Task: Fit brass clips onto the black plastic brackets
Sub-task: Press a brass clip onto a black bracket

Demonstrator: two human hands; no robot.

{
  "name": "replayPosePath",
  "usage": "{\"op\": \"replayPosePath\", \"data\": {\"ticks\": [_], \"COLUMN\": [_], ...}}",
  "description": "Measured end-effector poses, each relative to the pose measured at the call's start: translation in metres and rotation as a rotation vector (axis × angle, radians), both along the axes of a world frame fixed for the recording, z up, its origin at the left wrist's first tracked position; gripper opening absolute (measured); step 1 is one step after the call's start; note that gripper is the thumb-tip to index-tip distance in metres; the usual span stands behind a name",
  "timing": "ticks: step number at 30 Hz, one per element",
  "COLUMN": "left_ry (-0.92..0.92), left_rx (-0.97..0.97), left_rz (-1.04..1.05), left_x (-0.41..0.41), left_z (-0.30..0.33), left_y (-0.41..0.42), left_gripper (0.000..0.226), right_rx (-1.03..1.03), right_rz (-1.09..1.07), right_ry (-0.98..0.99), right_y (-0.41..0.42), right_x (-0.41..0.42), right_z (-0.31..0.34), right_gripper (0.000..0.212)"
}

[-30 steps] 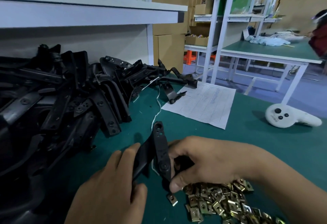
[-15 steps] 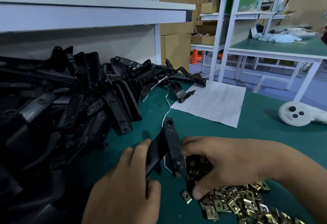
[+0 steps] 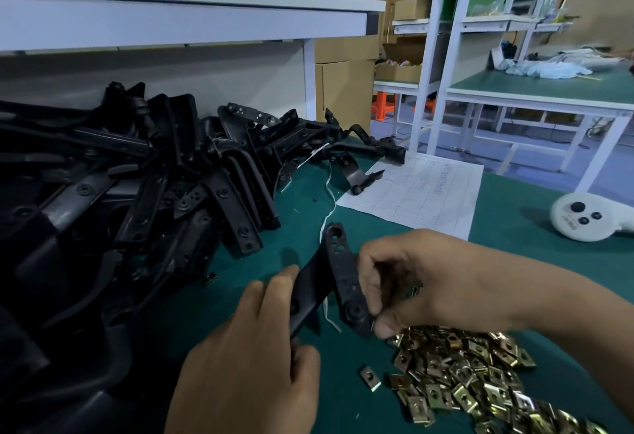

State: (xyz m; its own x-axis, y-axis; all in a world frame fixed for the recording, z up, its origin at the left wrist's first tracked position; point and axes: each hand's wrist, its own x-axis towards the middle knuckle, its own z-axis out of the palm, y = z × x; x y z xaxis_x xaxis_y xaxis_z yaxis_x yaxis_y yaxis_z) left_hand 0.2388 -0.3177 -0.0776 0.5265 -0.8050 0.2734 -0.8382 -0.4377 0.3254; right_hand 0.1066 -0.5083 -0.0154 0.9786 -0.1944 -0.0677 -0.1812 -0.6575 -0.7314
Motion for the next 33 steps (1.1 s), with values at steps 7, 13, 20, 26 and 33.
{"op": "replayPosePath", "data": {"ticks": [7,13,20,26,33], "left_ry": [0.006,0.025,0.043,0.054,0.033], "left_rx": [0.021,0.013,-0.012,-0.06,-0.148], "left_rz": [0.014,0.037,0.065,0.063,-0.013], "left_x": [0.0,0.0,-0.002,-0.003,0.001], "left_z": [0.0,0.001,0.005,0.008,0.007], "left_y": [-0.001,0.0,0.0,0.0,0.003], "left_gripper": [0.073,0.073,0.071,0.083,0.096], "right_rx": [0.057,-0.14,-0.15,0.334,0.863], "right_rz": [-0.019,0.02,0.004,-0.107,-0.244], "right_ry": [-0.077,0.043,-0.031,-0.279,-0.435], "right_y": [-0.005,-0.007,-0.007,-0.008,0.0], "right_x": [0.0,0.001,0.004,0.01,0.021], "right_z": [-0.006,-0.007,-0.011,-0.012,-0.02], "right_gripper": [0.036,0.034,0.018,0.009,0.021]}}
